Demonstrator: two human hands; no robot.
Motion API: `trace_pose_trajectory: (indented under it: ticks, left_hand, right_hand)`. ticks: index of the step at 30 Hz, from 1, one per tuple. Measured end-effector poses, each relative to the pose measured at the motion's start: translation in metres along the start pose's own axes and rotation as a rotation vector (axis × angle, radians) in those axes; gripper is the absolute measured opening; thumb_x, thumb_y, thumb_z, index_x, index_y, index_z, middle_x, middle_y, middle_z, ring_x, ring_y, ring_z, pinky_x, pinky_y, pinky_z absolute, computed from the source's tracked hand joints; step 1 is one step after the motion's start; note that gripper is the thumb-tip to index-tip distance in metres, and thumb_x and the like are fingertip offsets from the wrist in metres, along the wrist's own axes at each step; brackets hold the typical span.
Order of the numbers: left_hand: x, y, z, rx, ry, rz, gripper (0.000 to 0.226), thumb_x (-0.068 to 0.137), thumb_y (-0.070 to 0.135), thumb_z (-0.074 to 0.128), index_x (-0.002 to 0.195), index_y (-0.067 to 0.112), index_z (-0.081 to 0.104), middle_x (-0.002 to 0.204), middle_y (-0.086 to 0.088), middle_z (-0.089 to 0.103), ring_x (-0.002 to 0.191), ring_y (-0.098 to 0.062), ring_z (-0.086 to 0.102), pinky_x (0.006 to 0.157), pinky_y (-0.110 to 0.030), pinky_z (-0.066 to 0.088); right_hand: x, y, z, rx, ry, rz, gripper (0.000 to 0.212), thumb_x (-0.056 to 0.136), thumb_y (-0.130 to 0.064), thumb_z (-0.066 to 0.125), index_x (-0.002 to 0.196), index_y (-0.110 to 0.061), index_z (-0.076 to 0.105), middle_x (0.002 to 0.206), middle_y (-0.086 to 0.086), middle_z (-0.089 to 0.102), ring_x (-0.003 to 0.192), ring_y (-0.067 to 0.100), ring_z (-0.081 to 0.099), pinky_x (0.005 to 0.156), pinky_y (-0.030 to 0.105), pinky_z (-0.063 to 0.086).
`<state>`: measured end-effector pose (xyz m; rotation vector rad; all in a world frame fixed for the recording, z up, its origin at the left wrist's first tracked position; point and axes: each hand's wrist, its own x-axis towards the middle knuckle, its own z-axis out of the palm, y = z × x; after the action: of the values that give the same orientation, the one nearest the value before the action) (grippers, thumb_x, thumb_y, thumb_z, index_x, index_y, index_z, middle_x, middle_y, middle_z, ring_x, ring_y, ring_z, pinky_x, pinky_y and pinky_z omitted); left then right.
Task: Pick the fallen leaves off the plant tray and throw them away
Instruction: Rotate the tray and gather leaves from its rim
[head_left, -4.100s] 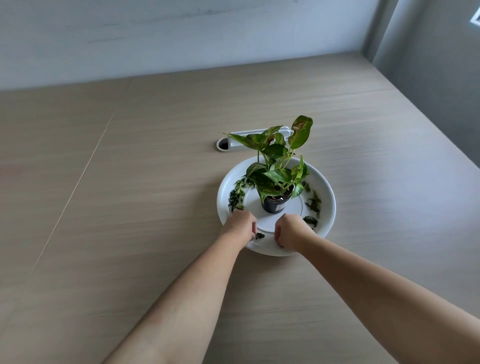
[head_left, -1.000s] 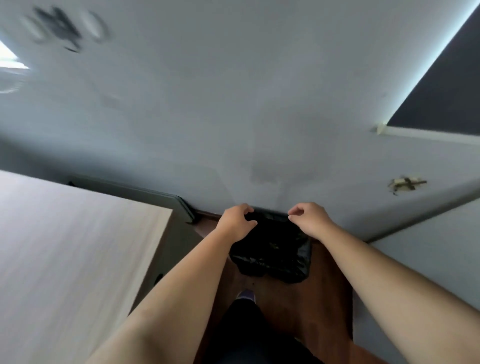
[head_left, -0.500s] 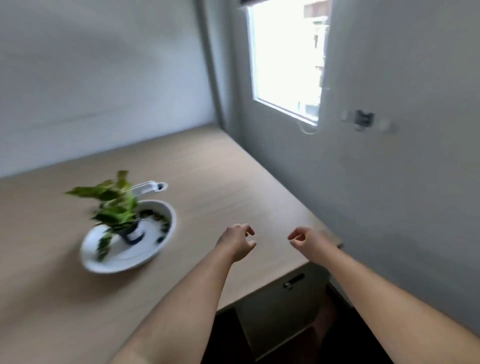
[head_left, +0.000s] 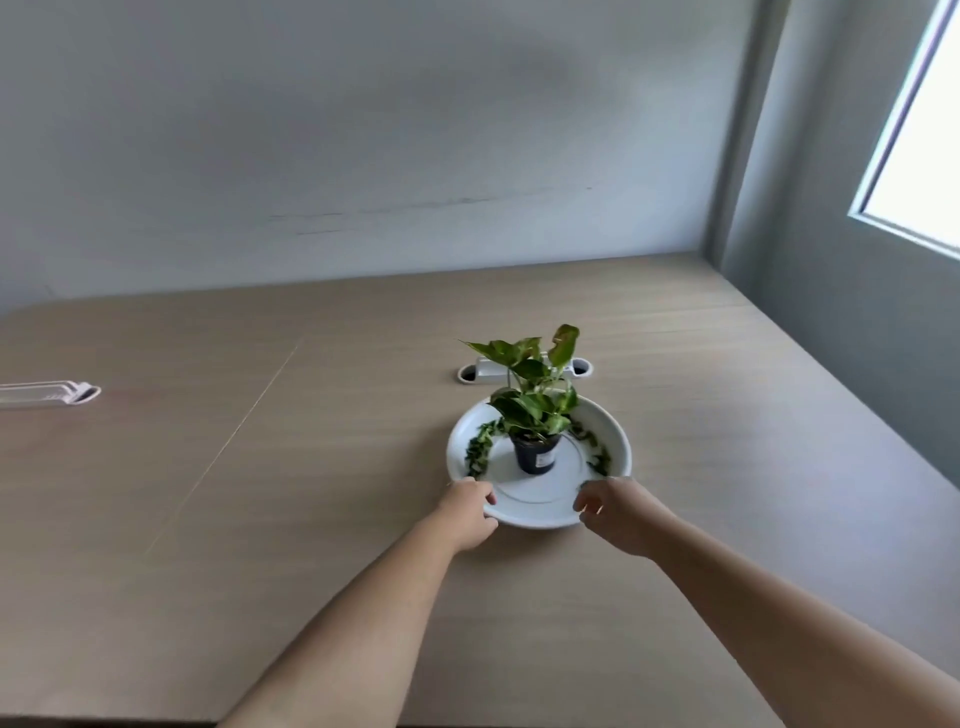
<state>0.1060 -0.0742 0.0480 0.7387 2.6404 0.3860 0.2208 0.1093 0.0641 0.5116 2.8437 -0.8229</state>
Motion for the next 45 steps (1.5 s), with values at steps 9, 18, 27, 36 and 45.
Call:
trace_pose_trajectory:
  ticks: [9, 18, 27, 36, 45]
  left_hand:
    - [0.060, -0.054, -0.001, 0.219, -0.106, 0.115, 0.038, 0.091, 0.030, 0.054, 0.127, 0.020, 0.055, 0.135, -0.003, 0.052, 0.130, -0.024, 0.043, 0.113, -0.044, 0.025]
    - [0.056, -0.043, 0.025, 0.288, -0.051, 0.239, 0.039, 0.087, 0.049, 0.054, 0.117, 0.026, 0.062, 0.122, 0.002, 0.058, 0.126, -0.019, 0.042, 0.117, -0.047, 0.012]
    - [0.071, -0.068, -0.006, 0.361, -0.094, 0.081, 0.061, 0.082, 0.052, 0.061, 0.136, 0.032, 0.043, 0.153, 0.004, 0.034, 0.147, -0.018, 0.019, 0.117, -0.057, -0.003]
    - [0.049, -0.034, 0.027, 0.229, -0.011, 0.154, 0.046, 0.086, 0.045, 0.060, 0.130, 0.032, 0.054, 0.135, 0.009, 0.052, 0.135, -0.013, 0.038, 0.120, -0.045, -0.001]
    - [0.068, -0.056, -0.002, 0.347, -0.140, 0.079, 0.064, 0.087, 0.039, 0.060, 0.145, 0.028, 0.034, 0.158, 0.000, 0.025, 0.147, -0.020, 0.018, 0.121, -0.049, 0.006]
  right_hand:
    - [0.053, -0.015, 0.050, -0.183, -0.111, 0.007, 0.037, 0.085, -0.023, 0.057, 0.122, -0.026, 0.057, 0.123, 0.000, 0.064, 0.114, 0.022, 0.057, 0.094, 0.035, 0.049]
    - [0.075, 0.031, 0.030, -0.375, -0.117, 0.043, 0.035, 0.086, -0.018, 0.060, 0.118, -0.031, 0.061, 0.120, -0.006, 0.066, 0.121, 0.019, 0.051, 0.106, 0.030, 0.038]
    - [0.070, 0.008, 0.050, -0.306, -0.192, -0.205, 0.047, 0.085, -0.022, 0.062, 0.131, -0.024, 0.050, 0.133, -0.003, 0.057, 0.121, 0.020, 0.053, 0.098, 0.037, 0.047]
    - [0.083, 0.052, 0.018, -0.488, -0.037, -0.068, 0.042, 0.088, -0.015, 0.055, 0.128, -0.030, 0.053, 0.136, -0.009, 0.056, 0.134, 0.014, 0.040, 0.114, 0.033, 0.026]
    - [0.070, -0.009, 0.053, -0.281, -0.215, -0.242, 0.043, 0.089, -0.016, 0.053, 0.130, -0.026, 0.049, 0.131, 0.001, 0.056, 0.118, 0.024, 0.054, 0.095, 0.041, 0.049]
